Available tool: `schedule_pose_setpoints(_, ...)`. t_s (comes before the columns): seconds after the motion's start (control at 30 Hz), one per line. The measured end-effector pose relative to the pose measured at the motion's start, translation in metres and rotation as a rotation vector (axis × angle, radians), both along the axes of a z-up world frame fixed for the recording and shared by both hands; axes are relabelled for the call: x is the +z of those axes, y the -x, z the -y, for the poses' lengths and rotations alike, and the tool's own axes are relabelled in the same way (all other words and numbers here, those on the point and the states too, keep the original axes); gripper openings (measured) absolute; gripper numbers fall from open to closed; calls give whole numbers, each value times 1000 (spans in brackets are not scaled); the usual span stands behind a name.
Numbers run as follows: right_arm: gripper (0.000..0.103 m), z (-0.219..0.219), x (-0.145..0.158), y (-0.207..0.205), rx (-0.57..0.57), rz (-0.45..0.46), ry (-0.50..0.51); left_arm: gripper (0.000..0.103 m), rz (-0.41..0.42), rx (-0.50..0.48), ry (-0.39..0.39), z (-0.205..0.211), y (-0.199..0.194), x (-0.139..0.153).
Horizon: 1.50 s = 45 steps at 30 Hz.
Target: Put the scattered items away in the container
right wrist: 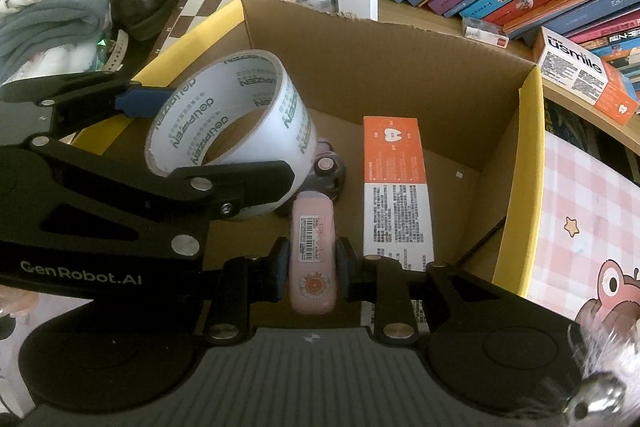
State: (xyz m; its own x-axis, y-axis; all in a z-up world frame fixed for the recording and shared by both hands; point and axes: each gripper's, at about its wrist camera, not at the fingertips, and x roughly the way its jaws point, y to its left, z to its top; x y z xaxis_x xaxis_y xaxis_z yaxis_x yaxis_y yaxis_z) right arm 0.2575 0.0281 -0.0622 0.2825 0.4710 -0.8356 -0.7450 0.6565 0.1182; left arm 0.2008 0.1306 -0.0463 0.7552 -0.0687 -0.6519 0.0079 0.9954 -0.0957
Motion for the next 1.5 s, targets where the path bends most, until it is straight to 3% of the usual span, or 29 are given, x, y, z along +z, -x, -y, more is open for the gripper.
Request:
schedule_pose_setpoints(0.47,23,-1,0,0,2,-2,1,86,-11,10,-4,1,0,1)
schedule_pose_setpoints(0.6,24,0,0,0,1,-1,0,94,-6,22,11,-2,2,2)
schedule_pose_setpoints(1.07,24,0,1,0,1,4,-1,94,38,29,29,-7,22,15)
schedule_pose_setpoints(1.5,44,7,15,8,-2,39,-22,95,54,62,58,-14,40,21)
